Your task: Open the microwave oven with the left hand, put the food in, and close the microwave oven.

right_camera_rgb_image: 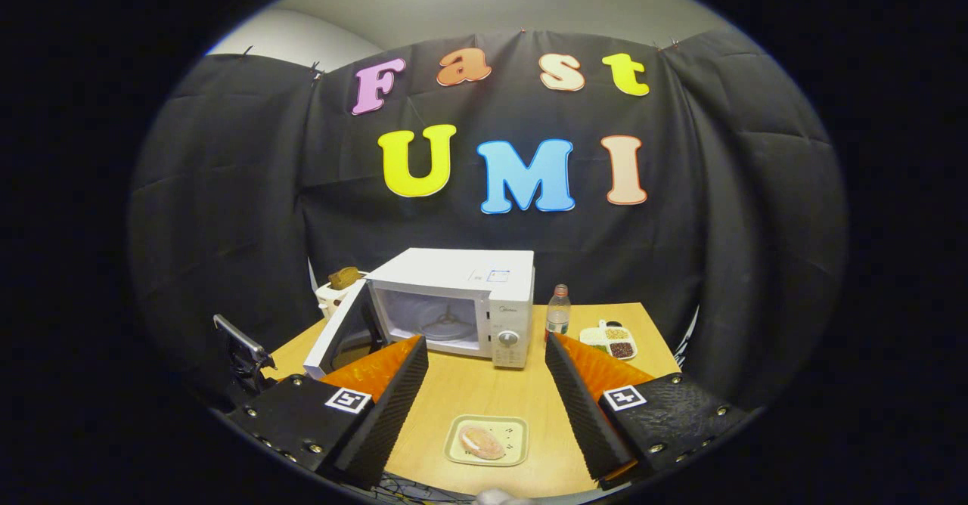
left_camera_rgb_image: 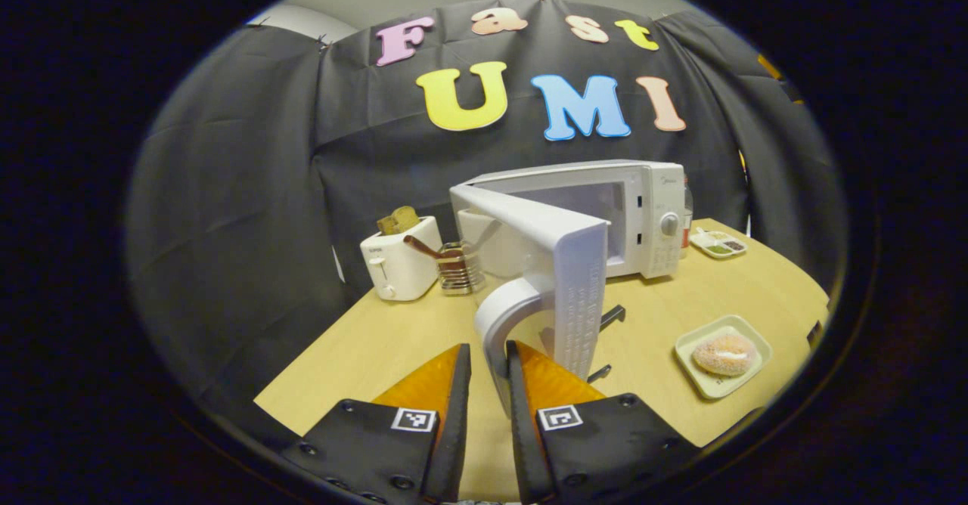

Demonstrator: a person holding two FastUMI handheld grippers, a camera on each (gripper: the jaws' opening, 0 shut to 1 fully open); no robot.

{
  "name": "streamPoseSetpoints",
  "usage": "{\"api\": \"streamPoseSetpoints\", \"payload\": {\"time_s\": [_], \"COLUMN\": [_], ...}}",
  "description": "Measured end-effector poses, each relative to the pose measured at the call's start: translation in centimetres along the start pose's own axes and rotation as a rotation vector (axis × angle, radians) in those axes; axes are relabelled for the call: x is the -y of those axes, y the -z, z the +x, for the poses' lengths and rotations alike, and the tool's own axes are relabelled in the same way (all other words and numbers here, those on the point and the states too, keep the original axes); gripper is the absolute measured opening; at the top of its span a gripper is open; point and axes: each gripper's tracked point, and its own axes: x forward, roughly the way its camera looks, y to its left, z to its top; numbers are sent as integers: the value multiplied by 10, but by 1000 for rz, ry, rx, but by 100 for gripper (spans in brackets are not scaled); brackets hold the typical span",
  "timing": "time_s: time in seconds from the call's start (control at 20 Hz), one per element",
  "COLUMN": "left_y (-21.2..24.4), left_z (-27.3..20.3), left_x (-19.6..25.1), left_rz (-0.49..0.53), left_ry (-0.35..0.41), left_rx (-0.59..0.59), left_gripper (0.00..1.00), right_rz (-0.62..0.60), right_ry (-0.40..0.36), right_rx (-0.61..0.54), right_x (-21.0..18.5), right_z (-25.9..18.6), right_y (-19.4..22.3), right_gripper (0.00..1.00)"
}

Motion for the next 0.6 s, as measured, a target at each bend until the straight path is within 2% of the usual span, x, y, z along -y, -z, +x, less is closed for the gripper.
{"api": "streamPoseSetpoints", "payload": {"time_s": [0.1,0.2,0.25,0.4,0.45,0.5,0.6], "left_y": [2,8,9,2,-5,-9,-13], "left_z": [-2,-8,-10,-25,-31,-37,-42], "left_x": [-29,-44,-53,-78,-87,-95,-115], "left_rz": [-47,-35,-4,42,53,62,65], "left_ry": [-19,-26,-42,-95,-105,-123,-152], "left_rx": [-4,-9,-8,15,35,49,56], "left_gripper": [64,93,100,97,100,94,96], "right_rz": [-5,-9,-12,-8,-13,-18,-16], "right_ry": [-16,-33,-41,-57,-59,-55,-54], "right_rx": [-1,1,2,0,3,3,-5], "right_x": [-14,-28,-33,-45,-46,-45,-44], "right_z": [2,3,4,4,5,4,7], "right_y": [1,3,3,7,8,12,20], "right_gripper": [95,96,96,96,96,96,96]}}
